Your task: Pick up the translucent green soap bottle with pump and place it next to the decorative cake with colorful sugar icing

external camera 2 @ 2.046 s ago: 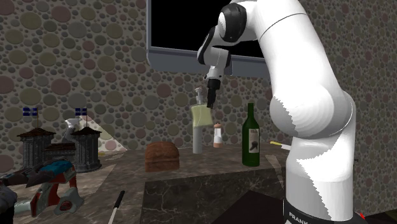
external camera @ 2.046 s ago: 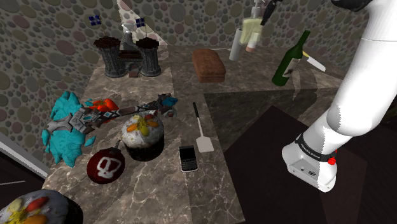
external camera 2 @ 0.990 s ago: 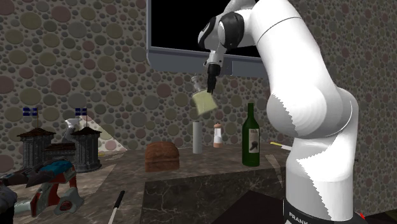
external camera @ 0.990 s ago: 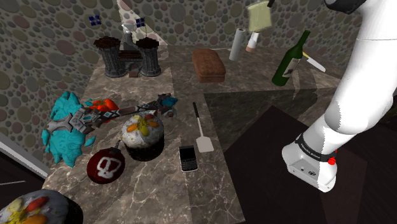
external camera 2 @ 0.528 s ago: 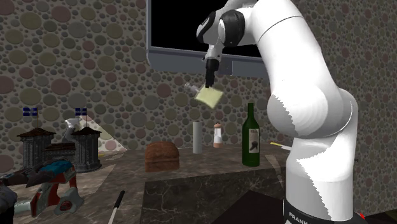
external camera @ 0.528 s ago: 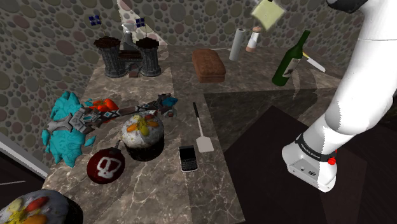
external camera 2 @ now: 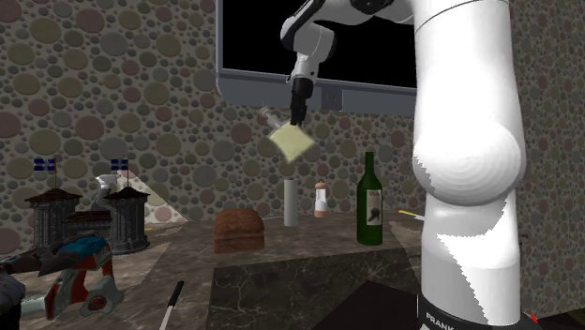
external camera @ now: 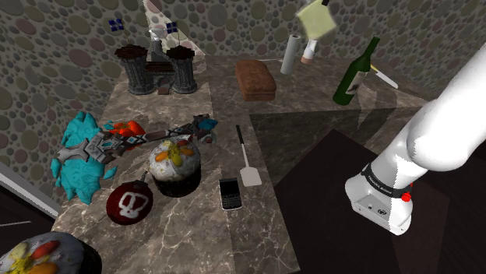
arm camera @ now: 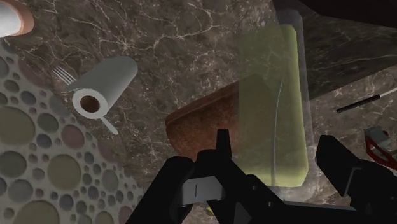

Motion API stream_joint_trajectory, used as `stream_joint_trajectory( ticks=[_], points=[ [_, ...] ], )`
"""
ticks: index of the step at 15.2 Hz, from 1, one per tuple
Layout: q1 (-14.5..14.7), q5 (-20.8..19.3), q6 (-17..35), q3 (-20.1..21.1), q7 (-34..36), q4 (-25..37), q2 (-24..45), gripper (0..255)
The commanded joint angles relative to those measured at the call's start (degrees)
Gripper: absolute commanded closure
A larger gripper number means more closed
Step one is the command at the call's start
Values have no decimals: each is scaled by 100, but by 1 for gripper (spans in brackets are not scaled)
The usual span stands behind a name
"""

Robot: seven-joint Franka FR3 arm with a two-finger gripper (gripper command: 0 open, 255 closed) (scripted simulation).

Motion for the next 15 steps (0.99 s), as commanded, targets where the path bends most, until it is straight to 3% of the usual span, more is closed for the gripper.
stream_joint_trajectory(
  ticks=[1,8,15],
  points=[
    [227,-251,172,173,375,-456,-435,255],
    [639,-743,535,909,1545,-1624,-1548,255],
    [910,-867,748,1679,2617,-2396,-2261,255]
  ],
)
